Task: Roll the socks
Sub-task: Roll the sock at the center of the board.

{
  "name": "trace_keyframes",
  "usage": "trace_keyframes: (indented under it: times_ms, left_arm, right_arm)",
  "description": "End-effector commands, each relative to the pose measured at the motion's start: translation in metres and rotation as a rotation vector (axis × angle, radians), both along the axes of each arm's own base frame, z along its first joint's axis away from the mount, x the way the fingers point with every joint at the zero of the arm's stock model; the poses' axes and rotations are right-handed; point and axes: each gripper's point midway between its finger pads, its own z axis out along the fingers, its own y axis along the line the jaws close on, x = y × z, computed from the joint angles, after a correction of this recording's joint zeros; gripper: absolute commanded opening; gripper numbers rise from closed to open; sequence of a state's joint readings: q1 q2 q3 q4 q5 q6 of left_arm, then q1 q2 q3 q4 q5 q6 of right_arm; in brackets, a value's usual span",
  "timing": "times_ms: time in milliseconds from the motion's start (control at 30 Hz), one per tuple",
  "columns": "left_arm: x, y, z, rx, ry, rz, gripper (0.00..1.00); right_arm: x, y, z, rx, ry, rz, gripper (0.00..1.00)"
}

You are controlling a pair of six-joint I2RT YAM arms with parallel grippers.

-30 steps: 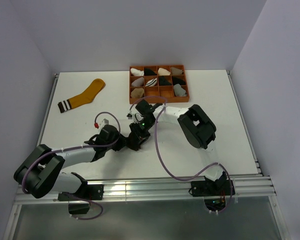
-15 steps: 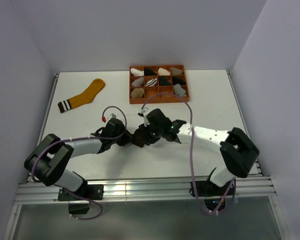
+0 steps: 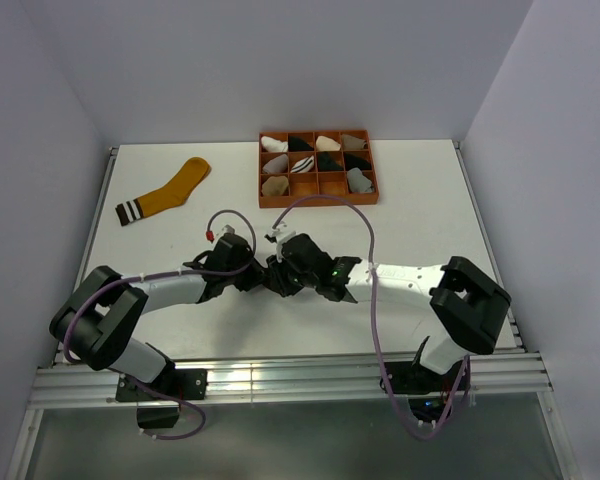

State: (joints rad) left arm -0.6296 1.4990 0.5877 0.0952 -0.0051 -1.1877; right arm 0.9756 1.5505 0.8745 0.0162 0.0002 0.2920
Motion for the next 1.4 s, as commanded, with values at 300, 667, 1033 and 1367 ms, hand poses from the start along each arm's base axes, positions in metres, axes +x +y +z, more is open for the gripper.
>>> trace_keyframes:
  times_ms: [300,667,1033,1367]
  left_arm:
    - [-0.035,0.028,-0.041,0.169,0.139,-0.037,0.17]
    - [-0.035,0.027,-0.042,0.167,0.143,-0.038,0.17]
    - [-0.035,0.022,-0.04,0.156,0.139,-0.064,0.17]
    - [-0.036,0.02,-0.039,0.16,0.135,-0.079,0.17]
  right_arm:
    - [0.019,-0.019,-0.019,-0.089,-0.044,-0.152,0.36]
    - [0.013,-0.02,-0.026,-0.106,-0.01,-0.149,0.36]
    - [0.021,-0.01,-0.032,-0.074,-0.061,-0.12,0.46]
    - [0.026,0.005,-0.025,-0.057,-0.136,-0.033,0.51]
